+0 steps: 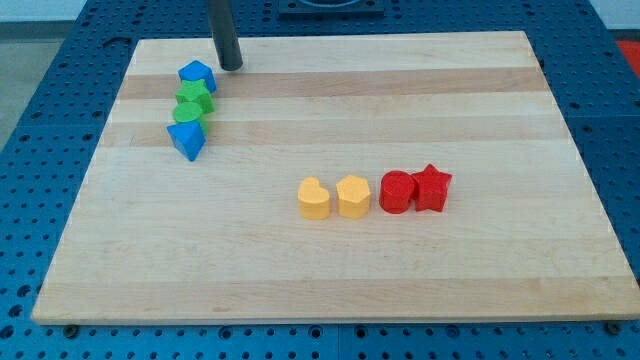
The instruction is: Push the blue cube to the top right of the green star
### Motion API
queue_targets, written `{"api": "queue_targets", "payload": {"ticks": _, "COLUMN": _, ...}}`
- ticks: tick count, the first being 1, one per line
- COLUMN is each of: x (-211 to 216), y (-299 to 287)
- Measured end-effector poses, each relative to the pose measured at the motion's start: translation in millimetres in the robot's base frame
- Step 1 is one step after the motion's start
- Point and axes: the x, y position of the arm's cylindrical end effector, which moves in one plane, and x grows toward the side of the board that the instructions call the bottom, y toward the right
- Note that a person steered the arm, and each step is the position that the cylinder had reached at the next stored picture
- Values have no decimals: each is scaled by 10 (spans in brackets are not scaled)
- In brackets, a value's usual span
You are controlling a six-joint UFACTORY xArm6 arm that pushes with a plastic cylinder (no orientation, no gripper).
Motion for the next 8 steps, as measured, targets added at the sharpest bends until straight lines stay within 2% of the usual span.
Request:
{"api": "queue_targets", "payload": {"ticks": 1, "x": -134, "y": -442}}
{"api": "queue_targets", "payload": {"ticks": 2, "x": -85, "y": -801}}
{"api": "queue_targets", "payload": {"ticks": 3, "x": 107, "y": -796}}
{"api": "queue_targets", "payload": {"ticks": 4, "x": 138, "y": -624}}
{"api": "queue_targets", "payload": {"ticks": 7, "x": 219, "y": 436}}
{"api": "queue_targets", "payload": {"ticks": 8, "x": 267, "y": 469}}
